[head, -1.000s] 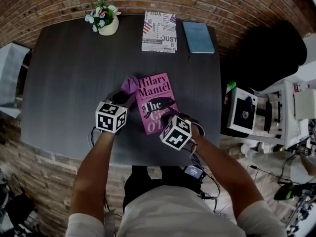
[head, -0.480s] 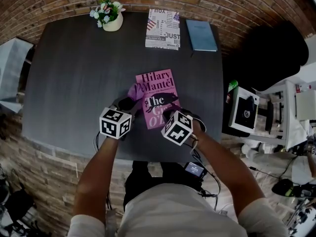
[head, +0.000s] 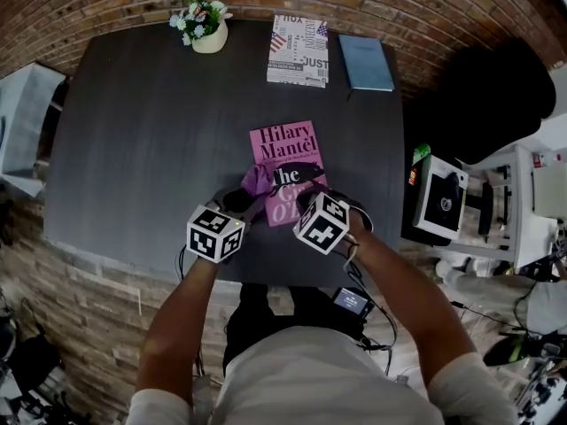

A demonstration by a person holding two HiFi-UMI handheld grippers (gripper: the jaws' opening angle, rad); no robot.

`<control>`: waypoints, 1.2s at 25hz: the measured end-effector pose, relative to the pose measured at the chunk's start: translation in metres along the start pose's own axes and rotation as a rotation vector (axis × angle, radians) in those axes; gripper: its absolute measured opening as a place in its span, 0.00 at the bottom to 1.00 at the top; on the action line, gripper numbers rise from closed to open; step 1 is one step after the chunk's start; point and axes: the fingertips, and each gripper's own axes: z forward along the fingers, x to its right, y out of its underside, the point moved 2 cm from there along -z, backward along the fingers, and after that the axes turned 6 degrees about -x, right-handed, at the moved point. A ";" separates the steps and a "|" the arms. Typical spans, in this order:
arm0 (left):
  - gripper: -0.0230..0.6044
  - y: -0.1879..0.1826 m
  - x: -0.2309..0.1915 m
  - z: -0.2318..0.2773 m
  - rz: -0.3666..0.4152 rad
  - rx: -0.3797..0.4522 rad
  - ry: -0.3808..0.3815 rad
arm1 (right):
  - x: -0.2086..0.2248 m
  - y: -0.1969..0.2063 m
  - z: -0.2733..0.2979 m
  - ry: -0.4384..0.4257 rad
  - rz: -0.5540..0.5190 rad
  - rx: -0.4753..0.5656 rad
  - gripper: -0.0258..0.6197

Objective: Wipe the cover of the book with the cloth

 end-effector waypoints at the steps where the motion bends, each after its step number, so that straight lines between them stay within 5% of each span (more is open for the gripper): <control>1: 0.21 0.002 0.003 -0.001 0.001 -0.001 0.005 | 0.000 0.000 0.000 0.000 0.000 -0.001 0.06; 30: 0.21 0.047 0.061 -0.025 -0.061 -0.024 0.105 | -0.002 -0.002 -0.001 0.054 0.034 -0.026 0.06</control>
